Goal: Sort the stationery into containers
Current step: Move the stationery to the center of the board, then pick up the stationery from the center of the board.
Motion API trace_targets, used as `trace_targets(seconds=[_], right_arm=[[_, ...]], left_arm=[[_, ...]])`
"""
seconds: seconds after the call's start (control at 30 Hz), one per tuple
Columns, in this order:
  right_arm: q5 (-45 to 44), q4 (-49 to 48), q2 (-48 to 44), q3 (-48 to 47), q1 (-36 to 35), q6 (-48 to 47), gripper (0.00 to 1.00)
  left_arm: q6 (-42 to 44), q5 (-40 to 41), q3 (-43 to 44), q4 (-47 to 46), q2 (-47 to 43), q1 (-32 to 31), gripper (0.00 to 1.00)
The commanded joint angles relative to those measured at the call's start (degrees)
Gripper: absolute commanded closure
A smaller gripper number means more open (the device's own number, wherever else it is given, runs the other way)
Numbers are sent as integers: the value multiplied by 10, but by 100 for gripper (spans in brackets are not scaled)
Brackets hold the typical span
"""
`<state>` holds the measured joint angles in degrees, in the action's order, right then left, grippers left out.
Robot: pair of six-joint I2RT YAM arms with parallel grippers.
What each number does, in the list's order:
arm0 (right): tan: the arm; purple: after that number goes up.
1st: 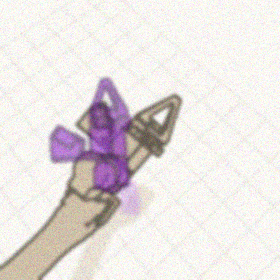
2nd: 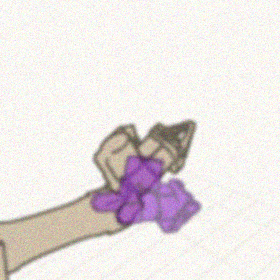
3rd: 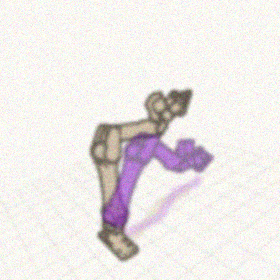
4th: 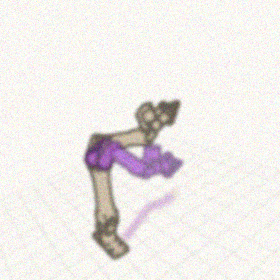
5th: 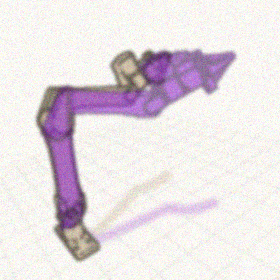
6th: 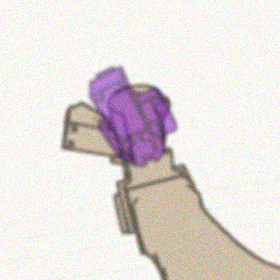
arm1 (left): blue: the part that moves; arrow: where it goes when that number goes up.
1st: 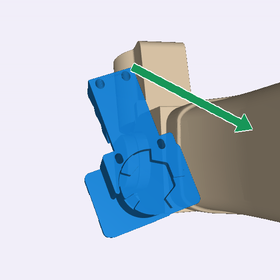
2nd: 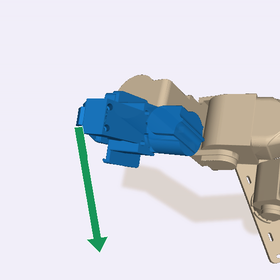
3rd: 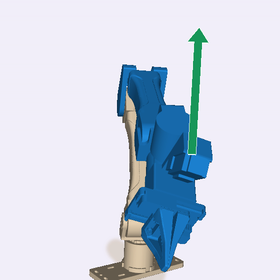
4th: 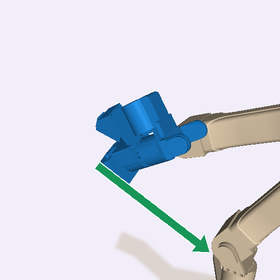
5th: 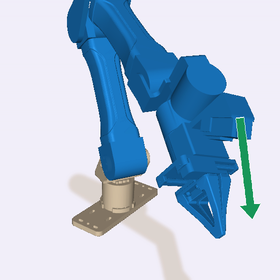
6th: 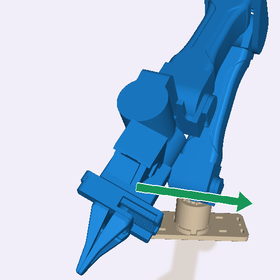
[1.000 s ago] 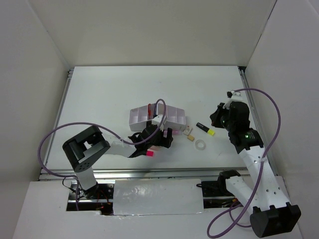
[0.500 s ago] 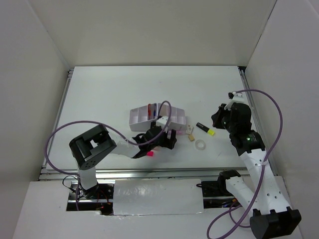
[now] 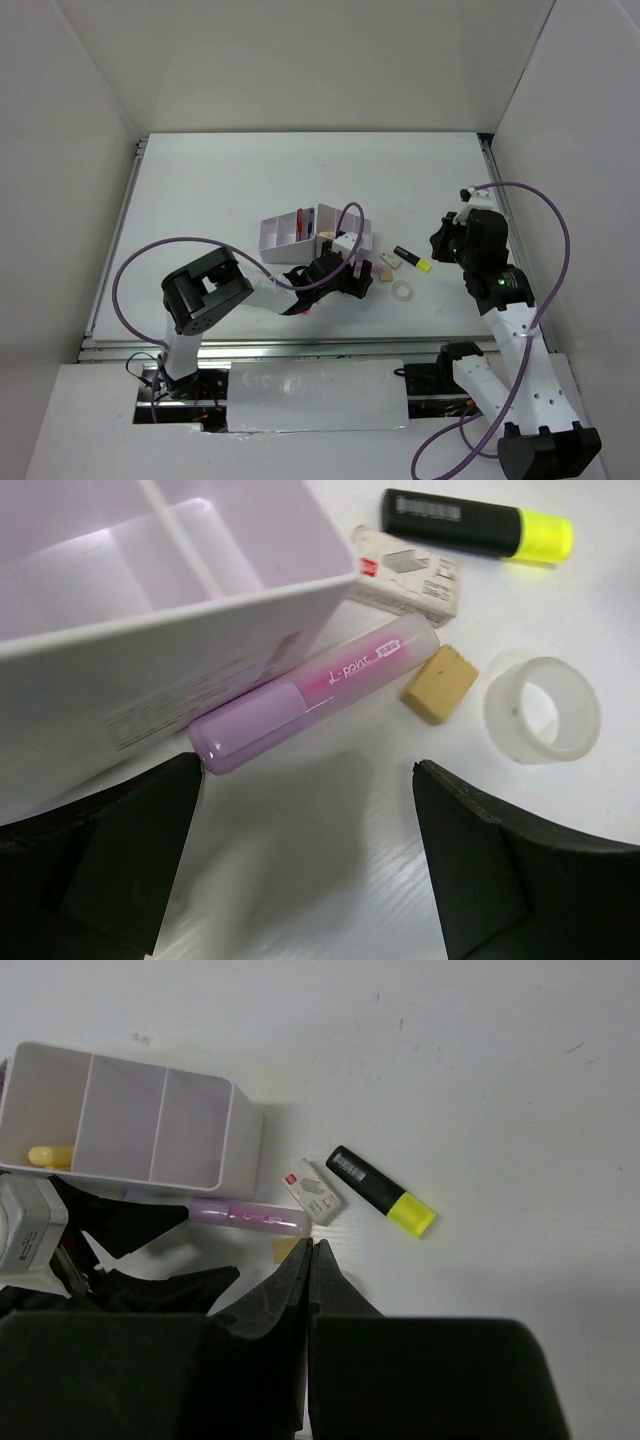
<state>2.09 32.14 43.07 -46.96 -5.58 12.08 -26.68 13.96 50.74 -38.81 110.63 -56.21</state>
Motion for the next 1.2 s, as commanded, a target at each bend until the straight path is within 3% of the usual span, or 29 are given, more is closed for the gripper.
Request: trace_targets(seconds=[0.0, 0.2, 0.37, 0.57, 0.63, 0.73, 0.8, 0.87, 0.93, 0.97, 1.17], right_arm=[[1, 22, 6, -14, 11, -29, 100], [27, 42, 32, -26, 32, -64, 95], [85, 68, 62, -43, 44, -147, 83], [148, 94, 131, -85, 43, -263, 84], [171, 95, 157, -100, 42, -298, 83], [214, 103, 187, -109, 36, -332, 75], [235, 107, 200, -103, 24, -346, 70], [243, 108, 220, -96, -5, -370, 66], [237, 105, 240, -87, -31, -397, 65], [227, 100, 249, -84, -56, -405, 65], [230, 12, 308, -56, -91, -392, 68]], left_arm=[[18, -12, 37, -50, 14, -17, 1], [23, -18, 68, -58, 26, -42, 1], [53, -38, 52, -65, -13, -65, 1], [89, -92, -6, -15, -173, -67, 1], [94, -167, -12, 42, -225, -48, 3], [120, -257, -21, 79, -379, -29, 6], [127, -262, -7, 130, -424, -21, 4], [105, -265, 34, 225, -461, 4, 3], [74, -284, 66, 306, -476, 82, 2], [68, -327, 71, 325, -489, 147, 1], [30, -465, 46, 355, -528, 379, 1]])
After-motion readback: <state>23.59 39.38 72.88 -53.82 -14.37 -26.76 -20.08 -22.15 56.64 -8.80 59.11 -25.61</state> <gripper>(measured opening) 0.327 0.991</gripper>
